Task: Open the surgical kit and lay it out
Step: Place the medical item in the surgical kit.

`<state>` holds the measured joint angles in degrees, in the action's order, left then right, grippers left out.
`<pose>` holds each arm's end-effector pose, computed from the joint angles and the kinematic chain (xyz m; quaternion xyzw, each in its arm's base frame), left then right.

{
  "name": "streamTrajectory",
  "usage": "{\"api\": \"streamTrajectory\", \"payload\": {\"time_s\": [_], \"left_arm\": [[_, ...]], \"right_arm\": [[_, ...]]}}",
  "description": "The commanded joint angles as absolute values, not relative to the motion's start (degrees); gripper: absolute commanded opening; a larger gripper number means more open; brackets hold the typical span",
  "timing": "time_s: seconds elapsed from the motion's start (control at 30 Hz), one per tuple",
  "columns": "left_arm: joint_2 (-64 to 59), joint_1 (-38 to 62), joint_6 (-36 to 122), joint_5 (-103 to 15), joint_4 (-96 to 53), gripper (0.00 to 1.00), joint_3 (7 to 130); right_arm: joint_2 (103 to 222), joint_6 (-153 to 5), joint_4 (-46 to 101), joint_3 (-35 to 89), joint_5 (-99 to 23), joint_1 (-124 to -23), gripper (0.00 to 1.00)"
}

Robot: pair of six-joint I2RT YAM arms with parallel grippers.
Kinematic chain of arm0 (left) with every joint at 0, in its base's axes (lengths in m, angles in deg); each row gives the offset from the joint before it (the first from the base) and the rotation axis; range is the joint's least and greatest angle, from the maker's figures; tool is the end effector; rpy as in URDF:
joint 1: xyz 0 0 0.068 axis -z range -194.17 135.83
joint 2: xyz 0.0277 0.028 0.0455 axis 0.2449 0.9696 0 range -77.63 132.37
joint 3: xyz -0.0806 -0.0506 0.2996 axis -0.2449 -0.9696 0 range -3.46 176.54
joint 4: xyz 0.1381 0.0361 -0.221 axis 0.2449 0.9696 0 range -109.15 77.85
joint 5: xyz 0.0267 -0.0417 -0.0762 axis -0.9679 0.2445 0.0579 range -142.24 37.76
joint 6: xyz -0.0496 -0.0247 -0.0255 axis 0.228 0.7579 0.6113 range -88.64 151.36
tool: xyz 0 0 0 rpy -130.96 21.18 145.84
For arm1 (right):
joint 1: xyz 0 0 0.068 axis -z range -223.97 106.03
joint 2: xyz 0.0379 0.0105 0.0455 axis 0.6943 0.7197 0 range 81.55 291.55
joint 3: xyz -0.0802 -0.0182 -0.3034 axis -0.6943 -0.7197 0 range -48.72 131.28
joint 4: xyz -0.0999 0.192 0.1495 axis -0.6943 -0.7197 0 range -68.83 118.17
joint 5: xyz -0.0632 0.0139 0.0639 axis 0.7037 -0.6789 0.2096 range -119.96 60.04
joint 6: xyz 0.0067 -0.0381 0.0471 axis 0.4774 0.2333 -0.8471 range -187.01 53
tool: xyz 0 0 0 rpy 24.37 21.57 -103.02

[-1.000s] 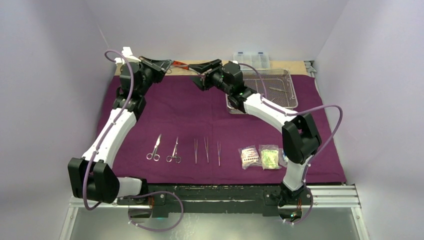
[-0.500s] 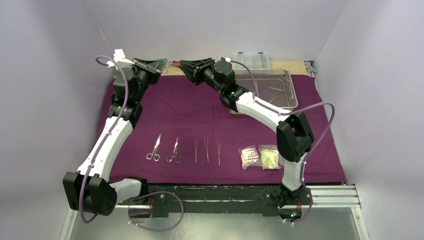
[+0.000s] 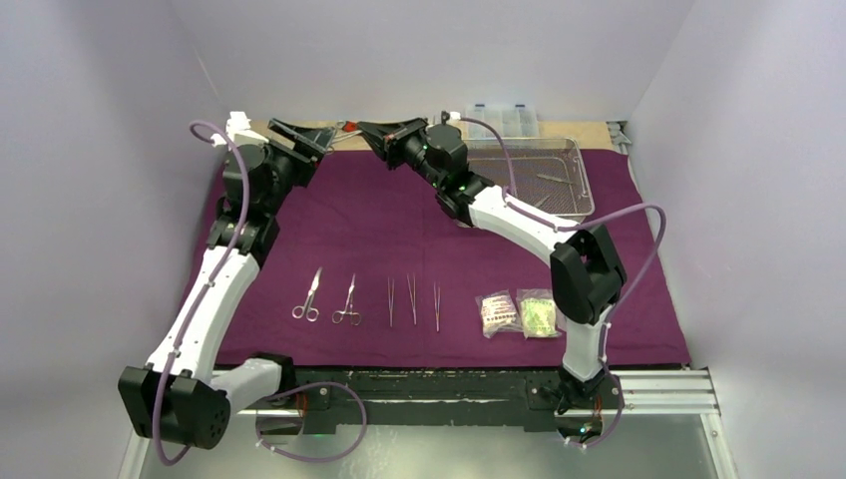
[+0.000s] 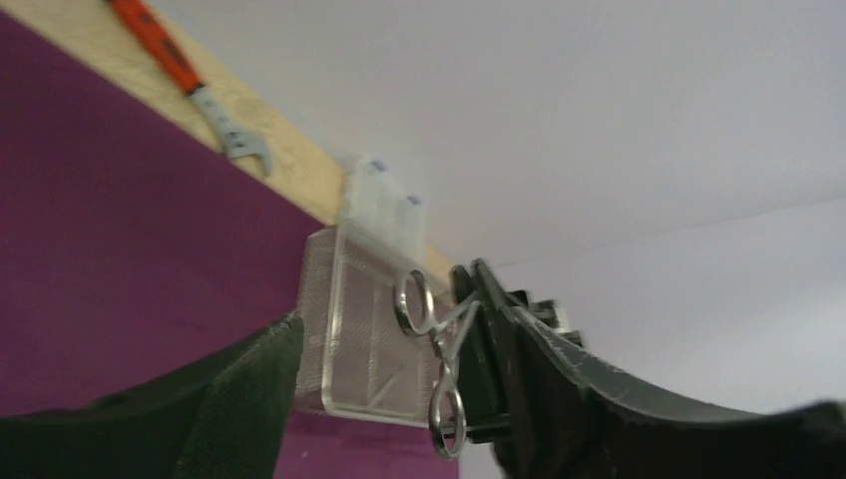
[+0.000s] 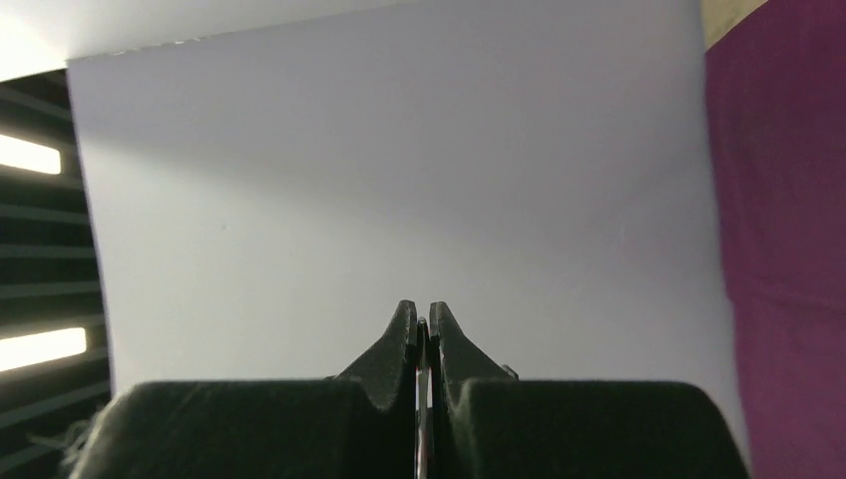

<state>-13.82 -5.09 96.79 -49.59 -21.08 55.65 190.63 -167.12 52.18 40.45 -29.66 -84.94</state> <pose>0.2513 -0.0423 0.4225 -0.3276 0.6456 -0.4309 0.5387 0.3716 0.3224 0.3843 0.3379 0.5917 0.6895 0.2455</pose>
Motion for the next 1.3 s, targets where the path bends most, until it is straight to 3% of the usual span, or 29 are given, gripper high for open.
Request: {"api": "streamTrajectory", "payload": {"time_s": [0.0,0.1,0.37,0.77,1.27], "left_arm": [[-16.38,-5.12,87.62,-59.09,2.01,0.76,62.33],[-19.18,-5.12,82.26,-67.01,12.08,0.82,65.28],[-26.01,-5.12,75.13,-79.77,24.75,0.83,71.65],[-27.64,-5.12,73.14,-80.87,33.32,0.82,76.54],[-27.52,-5.12,71.5,-77.96,34.95,0.81,76.35]], "right_arm": [[186.58,-158.57,52.82,38.44,-28.47,-85.1,0.0],[186.86,-148.11,54.39,38.47,-26.6,-85.23,0.0],[195.94,-126.53,67.41,39.1,-38.49,-88.27,0.0],[216.14,-114.44,71.48,51.63,-50.56,-99.55,0.0],[229.23,-110.16,64.08,65.06,-50.27,-105.7,0.0]]}}
